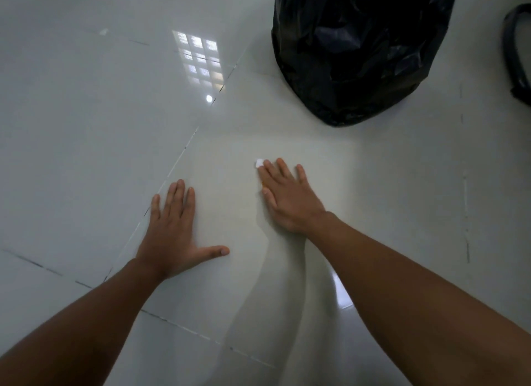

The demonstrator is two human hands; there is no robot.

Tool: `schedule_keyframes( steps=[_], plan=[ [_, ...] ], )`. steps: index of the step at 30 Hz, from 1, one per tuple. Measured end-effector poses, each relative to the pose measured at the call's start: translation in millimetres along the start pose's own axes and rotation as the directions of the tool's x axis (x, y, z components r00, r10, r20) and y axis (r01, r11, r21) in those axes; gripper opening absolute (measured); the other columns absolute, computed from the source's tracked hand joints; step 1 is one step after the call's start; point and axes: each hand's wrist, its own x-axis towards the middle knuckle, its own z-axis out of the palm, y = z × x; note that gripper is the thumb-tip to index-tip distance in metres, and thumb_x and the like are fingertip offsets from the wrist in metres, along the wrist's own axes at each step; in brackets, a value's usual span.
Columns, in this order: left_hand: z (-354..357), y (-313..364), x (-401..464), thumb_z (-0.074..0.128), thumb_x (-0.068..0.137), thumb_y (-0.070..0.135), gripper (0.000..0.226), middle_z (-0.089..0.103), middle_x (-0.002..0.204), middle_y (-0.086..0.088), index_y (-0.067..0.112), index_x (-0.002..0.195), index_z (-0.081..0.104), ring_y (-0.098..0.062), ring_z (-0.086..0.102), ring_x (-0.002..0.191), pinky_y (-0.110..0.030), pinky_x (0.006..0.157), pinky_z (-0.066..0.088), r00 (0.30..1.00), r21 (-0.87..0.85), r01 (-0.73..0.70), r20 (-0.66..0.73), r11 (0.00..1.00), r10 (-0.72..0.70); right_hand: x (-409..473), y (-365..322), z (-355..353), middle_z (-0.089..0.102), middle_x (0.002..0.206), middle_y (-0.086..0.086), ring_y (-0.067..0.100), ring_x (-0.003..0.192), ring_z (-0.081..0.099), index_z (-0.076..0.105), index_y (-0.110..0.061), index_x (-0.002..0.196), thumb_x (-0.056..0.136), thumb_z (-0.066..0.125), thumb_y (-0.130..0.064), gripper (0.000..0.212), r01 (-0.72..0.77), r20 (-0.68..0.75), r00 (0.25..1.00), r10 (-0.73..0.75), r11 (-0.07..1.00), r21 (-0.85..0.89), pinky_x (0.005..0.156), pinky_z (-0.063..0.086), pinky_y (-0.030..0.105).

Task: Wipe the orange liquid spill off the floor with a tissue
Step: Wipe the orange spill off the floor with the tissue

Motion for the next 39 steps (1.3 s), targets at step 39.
schedule_keyframes(
  steps=[39],
  plan=[
    [11.0, 21.2, -16.2, 0.024, 0.07, 0.097, 0.133, 0.009, 0.162, -0.029, -0.007, 0.153, 0.017, -0.036, 0.003, 0.153, -0.054, 0.123, 0.007, 0.997, -0.011, -0.077, -0.023, 0.997, 0.076, -217.3, 38.8, 30.0, 0.033, 0.157, 0.014, 0.035, 0.146, 0.026, 0.029, -0.005, 0.152, 0.096, 0.02, -0.029, 0.062, -0.772, -0.288, 0.579, 0.762, 0.627, 0.106, 0.118, 0.013, 0.055]
  ],
)
